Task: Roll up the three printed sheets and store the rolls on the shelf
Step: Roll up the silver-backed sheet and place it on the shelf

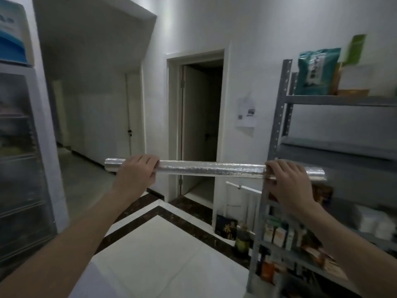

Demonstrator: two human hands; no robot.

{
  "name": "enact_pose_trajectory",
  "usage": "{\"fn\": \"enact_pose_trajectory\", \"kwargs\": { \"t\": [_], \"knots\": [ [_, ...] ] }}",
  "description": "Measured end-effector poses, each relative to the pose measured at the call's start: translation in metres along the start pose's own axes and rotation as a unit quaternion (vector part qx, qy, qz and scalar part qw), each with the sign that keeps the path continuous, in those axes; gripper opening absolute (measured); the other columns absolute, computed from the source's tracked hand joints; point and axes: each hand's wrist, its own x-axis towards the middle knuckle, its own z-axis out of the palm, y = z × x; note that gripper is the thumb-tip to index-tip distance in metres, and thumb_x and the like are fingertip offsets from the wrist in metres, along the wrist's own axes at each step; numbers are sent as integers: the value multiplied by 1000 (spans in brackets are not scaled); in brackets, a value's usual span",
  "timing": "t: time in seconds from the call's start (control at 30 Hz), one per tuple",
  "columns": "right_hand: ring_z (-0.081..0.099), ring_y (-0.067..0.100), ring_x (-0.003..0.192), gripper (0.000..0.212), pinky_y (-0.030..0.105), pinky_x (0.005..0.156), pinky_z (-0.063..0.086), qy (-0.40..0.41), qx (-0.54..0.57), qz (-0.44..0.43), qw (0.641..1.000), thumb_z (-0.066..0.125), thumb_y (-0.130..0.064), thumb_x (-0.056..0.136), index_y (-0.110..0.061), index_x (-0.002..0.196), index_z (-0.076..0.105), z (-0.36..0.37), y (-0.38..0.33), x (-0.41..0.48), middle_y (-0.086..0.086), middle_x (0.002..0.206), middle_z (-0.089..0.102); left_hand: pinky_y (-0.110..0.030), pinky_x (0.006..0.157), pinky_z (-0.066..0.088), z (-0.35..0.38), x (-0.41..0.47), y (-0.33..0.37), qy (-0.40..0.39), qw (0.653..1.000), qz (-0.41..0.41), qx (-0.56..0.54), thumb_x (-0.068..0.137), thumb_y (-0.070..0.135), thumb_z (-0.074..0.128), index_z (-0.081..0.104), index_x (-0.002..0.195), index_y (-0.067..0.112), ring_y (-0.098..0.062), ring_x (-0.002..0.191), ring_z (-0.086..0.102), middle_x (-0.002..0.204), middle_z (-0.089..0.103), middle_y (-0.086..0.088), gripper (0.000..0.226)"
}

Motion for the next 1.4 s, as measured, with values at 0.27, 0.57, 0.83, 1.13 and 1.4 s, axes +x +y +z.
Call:
{"fn": "enact_pose_trajectory", "kwargs": {
  "t": [0.27, 0.57, 0.83, 1.13, 1.4],
  "knots": [
    [64, 33, 95, 43, 46, 85, 47, 2, -107, 50, 993, 83, -20, 73, -11, 112, 65, -54, 190, -50, 8, 107, 69, -43, 78, 56, 43, 114, 172, 60, 990, 77, -98, 74, 11, 81, 66, 103, 9, -29, 83, 68, 93, 71, -10, 33],
    [65, 30, 99, 42, 45, 90, 49, -31, -180, 92, 979, 80, -24, 78, -12, 116, 63, -123, 352, -113, 7, 111, 69, -42, 75, 55, 91, 204, 356, 72, 969, 122, -201, 68, 9, 82, 67, 99, 11, -29, 82, 65, 90, 70, -8, 34],
    [65, 29, 96, 45, 44, 88, 50, -53, -213, 124, 968, 82, -26, 75, -11, 114, 65, -112, 428, -148, 6, 108, 69, -43, 75, 56, 147, 261, 436, 63, 961, 171, -209, 68, 11, 83, 65, 99, 12, -28, 82, 66, 90, 70, -6, 35],
    [67, 27, 96, 46, 44, 87, 52, -78, -239, 113, 961, 83, -24, 75, -15, 116, 65, -25, 495, -104, 4, 109, 70, -38, 71, 56, 255, 353, 453, 77, 959, 198, -189, 68, 13, 82, 65, 96, 13, -25, 75, 66, 85, 68, -3, 33],
    [65, 25, 87, 39, 40, 79, 51, -76, -265, 119, 954, 82, -22, 74, -16, 108, 65, 72, 561, -46, 1, 99, 69, -36, 70, 57, 352, 444, 457, 93, 949, 217, -208, 67, 14, 86, 67, 98, 12, -23, 76, 68, 89, 71, -4, 37]
  ]
}}
